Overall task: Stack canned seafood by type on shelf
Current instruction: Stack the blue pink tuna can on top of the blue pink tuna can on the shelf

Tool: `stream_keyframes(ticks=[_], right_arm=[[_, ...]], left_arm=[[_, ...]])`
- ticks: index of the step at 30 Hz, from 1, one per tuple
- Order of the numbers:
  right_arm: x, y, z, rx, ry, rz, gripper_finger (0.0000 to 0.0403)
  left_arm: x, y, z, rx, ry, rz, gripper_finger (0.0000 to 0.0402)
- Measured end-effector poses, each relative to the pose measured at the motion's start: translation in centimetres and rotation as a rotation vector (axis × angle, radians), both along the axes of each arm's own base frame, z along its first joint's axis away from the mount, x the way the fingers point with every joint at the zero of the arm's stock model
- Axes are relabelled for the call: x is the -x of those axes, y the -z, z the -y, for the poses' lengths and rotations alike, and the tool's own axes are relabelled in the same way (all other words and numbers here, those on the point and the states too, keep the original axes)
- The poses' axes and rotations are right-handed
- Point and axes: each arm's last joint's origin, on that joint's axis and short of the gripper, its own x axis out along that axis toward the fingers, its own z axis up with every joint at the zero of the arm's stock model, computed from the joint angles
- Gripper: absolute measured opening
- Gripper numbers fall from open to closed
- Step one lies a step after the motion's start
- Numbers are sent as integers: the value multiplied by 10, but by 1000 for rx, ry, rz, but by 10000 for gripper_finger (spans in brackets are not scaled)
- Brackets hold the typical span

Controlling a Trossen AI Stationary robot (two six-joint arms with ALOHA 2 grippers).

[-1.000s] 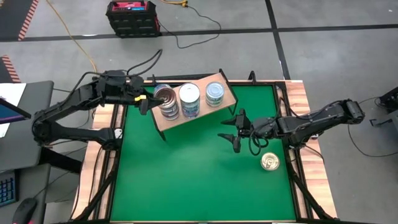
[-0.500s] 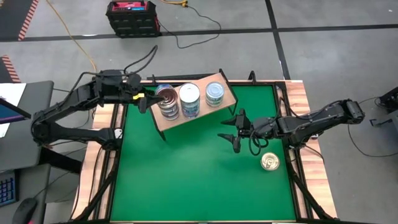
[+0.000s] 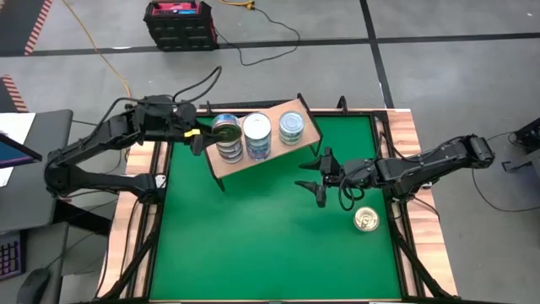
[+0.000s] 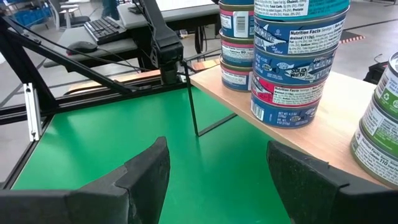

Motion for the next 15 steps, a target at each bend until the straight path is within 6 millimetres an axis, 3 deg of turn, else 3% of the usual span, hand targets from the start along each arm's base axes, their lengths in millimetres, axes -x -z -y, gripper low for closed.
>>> stream_keyframes(ticks=[15], right_arm=[[0,0,0,1,0,-1,292]], left_arm=[[6,-3,3,35,26,26,159]])
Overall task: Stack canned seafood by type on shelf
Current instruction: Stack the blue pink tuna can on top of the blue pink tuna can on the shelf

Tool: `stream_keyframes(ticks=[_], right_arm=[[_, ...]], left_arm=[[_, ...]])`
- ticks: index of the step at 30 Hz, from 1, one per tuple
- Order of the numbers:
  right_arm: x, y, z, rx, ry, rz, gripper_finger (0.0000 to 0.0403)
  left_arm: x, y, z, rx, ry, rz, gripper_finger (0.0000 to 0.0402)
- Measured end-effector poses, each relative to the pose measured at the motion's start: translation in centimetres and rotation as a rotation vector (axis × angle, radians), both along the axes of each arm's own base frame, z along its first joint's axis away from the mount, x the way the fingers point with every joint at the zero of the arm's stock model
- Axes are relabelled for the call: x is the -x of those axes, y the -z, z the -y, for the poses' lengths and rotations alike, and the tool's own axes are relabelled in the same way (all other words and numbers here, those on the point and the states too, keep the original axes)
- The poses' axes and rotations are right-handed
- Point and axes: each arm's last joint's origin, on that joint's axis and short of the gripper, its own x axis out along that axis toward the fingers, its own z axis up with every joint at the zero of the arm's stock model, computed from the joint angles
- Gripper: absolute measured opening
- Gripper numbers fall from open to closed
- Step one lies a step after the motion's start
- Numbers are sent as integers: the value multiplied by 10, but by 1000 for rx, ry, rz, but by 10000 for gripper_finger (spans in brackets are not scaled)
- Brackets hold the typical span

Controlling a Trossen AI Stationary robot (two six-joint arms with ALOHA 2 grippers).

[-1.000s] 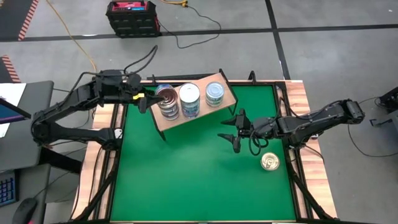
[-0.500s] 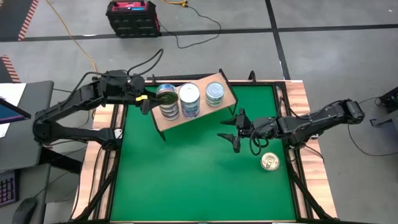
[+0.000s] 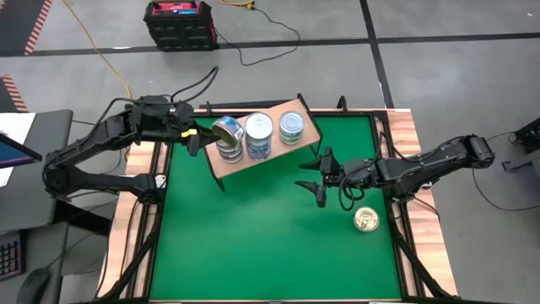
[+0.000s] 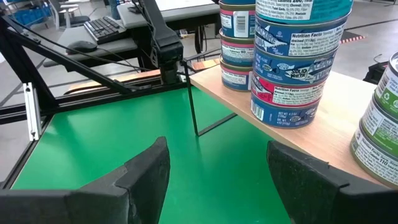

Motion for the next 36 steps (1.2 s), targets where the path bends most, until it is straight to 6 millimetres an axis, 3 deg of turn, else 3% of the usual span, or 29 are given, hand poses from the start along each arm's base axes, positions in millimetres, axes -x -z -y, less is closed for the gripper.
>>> stream_keyframes(ticks=[8,27,36], right_arm=[[0,0,0,0,0,0,292],[-5,-2,-2,10,-32,37,292],[-5,-4,-4,34,-43,57,292]], left_arm=[[3,0,-1,35,22,4,116],[5,-1,1,18,45,6,114],[29,-7,9,-68,29,31,114]])
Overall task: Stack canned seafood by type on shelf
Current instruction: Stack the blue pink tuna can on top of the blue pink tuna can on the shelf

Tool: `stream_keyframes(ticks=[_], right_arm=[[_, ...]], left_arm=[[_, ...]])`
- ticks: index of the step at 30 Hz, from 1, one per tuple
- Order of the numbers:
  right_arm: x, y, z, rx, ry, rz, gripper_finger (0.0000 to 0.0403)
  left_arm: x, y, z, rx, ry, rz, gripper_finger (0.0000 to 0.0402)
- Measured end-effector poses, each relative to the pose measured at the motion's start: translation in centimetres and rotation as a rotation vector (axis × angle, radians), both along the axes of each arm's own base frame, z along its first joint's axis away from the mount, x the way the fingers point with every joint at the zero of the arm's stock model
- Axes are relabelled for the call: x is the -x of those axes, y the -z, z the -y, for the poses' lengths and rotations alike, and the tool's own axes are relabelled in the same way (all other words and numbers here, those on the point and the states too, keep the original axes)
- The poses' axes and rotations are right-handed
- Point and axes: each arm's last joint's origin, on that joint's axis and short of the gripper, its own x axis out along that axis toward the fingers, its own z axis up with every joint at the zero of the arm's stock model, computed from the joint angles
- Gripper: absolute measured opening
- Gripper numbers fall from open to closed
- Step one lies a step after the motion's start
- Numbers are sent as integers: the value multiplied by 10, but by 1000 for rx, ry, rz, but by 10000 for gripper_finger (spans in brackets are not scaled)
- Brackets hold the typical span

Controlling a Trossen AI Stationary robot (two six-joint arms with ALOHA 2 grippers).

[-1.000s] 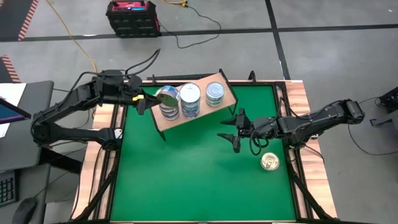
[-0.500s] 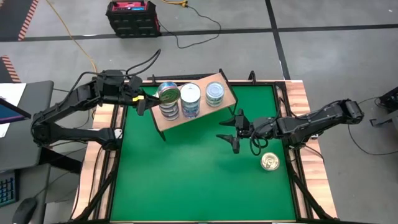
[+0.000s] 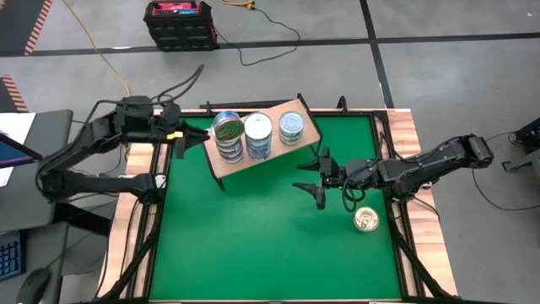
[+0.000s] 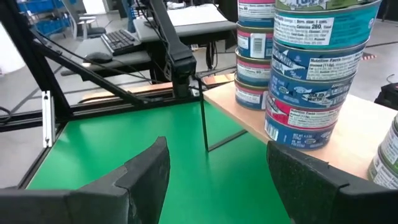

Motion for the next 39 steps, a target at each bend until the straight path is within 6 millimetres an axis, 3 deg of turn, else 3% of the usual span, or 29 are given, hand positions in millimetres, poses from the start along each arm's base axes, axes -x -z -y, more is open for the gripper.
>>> stream_keyframes(ticks=[10,13,16,22,27,33,39], right_arm=[[-7,-13,-5,72,-24,159,292],[-21,-21,-9,110,-49,157,292],[-42,-42,-4,127,-57,104,292],[-82,-99,9,187,-70,-23,292],[-109,-144,26,251,-105,-116,292],[-133,-171,62,249,-118,-177,292],[-150,-171,81,338,-100,-185,292]], left_arm=[[13,-1,9,-289,7,-80,115],[10,4,12,-368,1,-161,115],[5,6,14,-434,-20,-215,115],[1,7,20,-460,12,-228,115],[11,6,27,-505,26,-226,115],[17,5,30,-607,-47,-272,115],[7,10,33,-637,-35,-334,120]])
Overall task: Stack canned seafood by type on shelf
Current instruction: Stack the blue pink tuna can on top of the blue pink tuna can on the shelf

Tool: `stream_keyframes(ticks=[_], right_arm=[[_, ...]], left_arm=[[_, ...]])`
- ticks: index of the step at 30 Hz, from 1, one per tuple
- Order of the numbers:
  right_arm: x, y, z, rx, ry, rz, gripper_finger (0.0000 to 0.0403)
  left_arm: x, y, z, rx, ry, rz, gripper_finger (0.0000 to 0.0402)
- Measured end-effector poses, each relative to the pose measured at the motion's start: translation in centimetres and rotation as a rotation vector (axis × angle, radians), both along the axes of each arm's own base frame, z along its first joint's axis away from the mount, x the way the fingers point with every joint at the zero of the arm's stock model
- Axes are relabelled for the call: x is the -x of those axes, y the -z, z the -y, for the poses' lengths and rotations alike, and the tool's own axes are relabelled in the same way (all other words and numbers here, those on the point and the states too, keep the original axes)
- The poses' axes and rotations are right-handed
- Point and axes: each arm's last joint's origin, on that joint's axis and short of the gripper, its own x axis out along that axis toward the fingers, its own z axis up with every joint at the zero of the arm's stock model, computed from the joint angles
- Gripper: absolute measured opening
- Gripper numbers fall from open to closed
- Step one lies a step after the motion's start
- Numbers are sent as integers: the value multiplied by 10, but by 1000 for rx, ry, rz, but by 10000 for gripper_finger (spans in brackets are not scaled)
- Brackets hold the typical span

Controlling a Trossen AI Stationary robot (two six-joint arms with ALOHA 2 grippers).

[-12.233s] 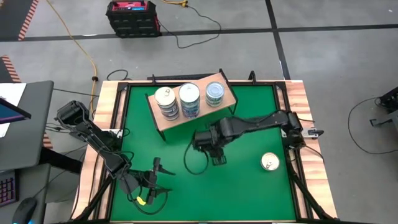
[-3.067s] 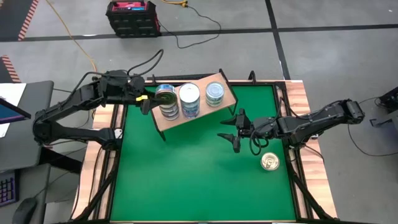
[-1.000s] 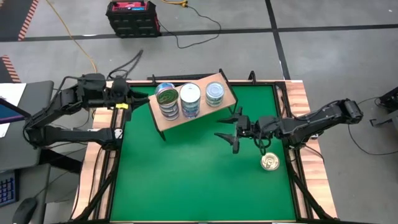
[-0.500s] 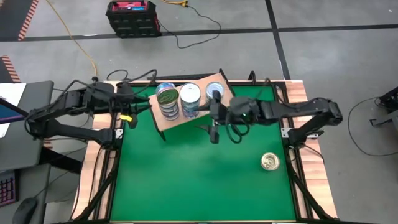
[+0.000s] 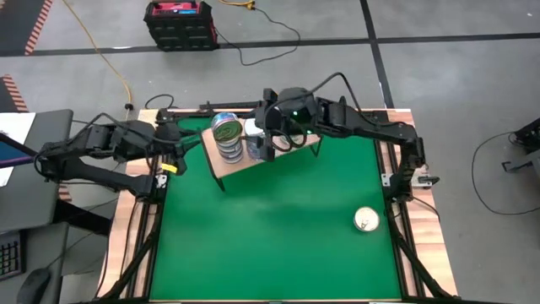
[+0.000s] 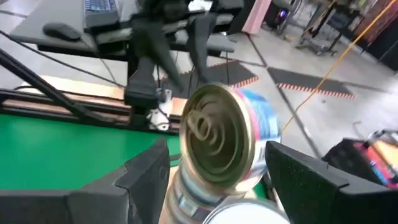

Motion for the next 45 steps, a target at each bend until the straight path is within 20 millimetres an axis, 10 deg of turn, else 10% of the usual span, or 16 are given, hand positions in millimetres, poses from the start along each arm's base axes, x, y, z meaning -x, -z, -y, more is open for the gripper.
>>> stream_keyframes(ticks=[19,45], right_arm=[[-9,16,39,-14,-15,-44,292],[-5,15,42,-156,1,-33,292]], left_arm=[[-18,4,-2,-198,-43,-133,266],[-40,7,19,-700,-99,-456,260]])
